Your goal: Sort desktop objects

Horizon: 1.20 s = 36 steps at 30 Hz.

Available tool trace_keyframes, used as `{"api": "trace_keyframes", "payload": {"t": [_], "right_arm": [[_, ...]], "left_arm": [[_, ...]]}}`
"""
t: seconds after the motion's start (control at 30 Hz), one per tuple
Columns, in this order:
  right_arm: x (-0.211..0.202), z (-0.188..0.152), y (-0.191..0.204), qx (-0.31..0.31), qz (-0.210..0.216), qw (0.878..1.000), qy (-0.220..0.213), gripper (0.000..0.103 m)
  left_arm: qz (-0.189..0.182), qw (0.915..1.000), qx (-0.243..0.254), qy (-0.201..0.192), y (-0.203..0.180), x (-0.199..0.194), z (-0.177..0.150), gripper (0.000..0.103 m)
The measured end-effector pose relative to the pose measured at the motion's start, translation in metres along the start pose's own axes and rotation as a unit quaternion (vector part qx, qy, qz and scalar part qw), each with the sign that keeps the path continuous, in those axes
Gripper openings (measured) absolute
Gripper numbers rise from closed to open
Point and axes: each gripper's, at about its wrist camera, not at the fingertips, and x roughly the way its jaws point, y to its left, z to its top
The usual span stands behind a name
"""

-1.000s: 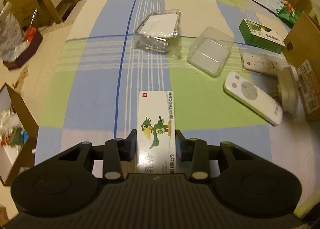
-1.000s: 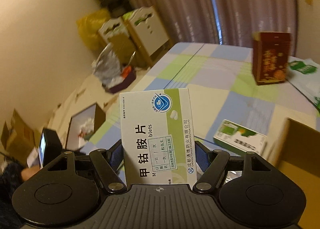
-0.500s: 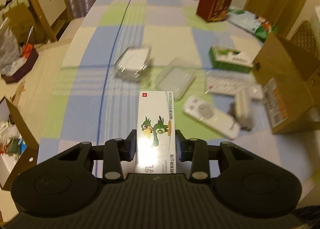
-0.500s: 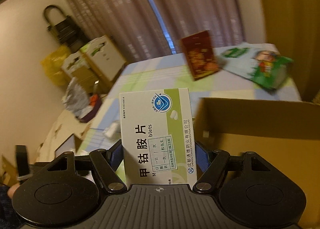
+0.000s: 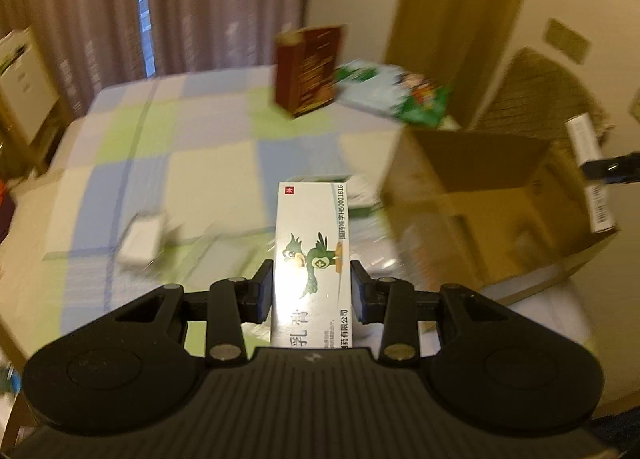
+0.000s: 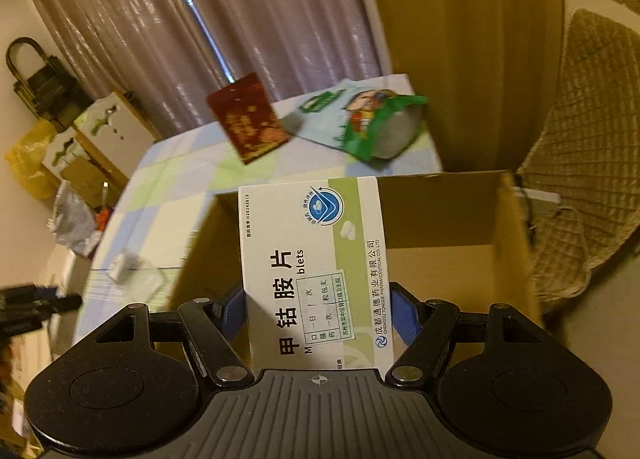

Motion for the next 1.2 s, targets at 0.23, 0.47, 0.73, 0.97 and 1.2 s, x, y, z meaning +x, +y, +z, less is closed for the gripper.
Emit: {"api": "trace_keyframes", "payload": {"t": [0.23,0.47,0.73,0.97,1.2], "right_arm": [[0.0,0.01,-0.037,-0.041,-0.022,0.999,0.022,0.071],[0.03,0.014,-0.038,-0.149,-0.036,0.985,0.077,0.071],[0.078,0.006,-0.039,-0.244,-0.059,0.958,0.141,0.071],[0.091,-0.002,-0.046,-0.264,-0.058,0.947,0.173,0.071],[0.111,-0.008,-0.049,-0.307,-0.063,0.927,0.204,0.071]], "left_arm": [[-0.058,0.9966,0.053,-0.026,-0.073,0.019,0.039,0.033],[-0.092,0.9916,0.087,-0.026,-0.14,0.057,0.068,0.033],[-0.072,0.9942,0.076,0.025,-0.181,0.12,0.08,0.033],[-0.07,0.9948,0.03,0.068,-0.196,0.157,0.07,0.033],[-0.056,0.9934,0.006,0.1,-0.212,0.186,0.06,0.033]]}}
